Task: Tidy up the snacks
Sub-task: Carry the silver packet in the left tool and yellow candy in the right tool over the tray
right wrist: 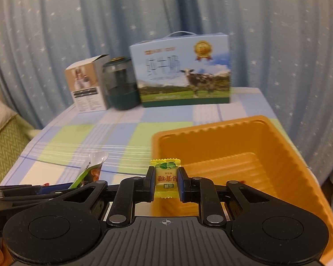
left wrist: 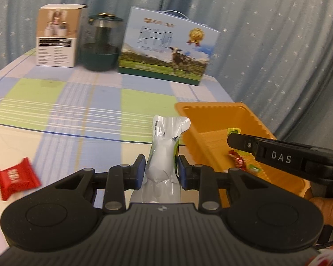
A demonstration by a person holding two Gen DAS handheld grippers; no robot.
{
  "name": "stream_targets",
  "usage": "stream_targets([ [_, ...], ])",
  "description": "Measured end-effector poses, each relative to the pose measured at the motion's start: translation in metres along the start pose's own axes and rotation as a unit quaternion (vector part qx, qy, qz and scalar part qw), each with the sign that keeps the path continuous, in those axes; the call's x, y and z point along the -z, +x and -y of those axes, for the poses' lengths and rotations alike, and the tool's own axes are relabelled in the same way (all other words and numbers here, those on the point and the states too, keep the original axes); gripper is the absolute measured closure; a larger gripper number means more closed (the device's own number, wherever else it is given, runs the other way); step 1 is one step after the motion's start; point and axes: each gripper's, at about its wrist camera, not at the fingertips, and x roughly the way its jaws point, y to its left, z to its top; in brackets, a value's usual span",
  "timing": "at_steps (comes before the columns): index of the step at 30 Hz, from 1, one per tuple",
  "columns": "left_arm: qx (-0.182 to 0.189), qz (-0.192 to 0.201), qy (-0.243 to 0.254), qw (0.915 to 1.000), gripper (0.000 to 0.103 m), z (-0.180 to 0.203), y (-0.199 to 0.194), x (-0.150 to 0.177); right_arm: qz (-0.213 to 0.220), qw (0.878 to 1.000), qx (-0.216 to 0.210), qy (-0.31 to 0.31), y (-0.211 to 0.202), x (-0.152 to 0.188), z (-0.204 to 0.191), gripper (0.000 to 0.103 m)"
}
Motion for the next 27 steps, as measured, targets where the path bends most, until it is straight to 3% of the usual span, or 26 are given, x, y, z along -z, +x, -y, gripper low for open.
stream_targets([
  [13,0.048,-0.006,0.012,0.9988,0.075,0.049,0.013,0.002,0.016,0.995,0.053,0.086,-0.033,0.003,0.064,0.083],
  [27,0.082,-0.001,0.007,0.9966,0.074,0.088,0.036,0.004,0.035,0.988,0.082,0.130,-0.044,0.002,0.096,0.083],
])
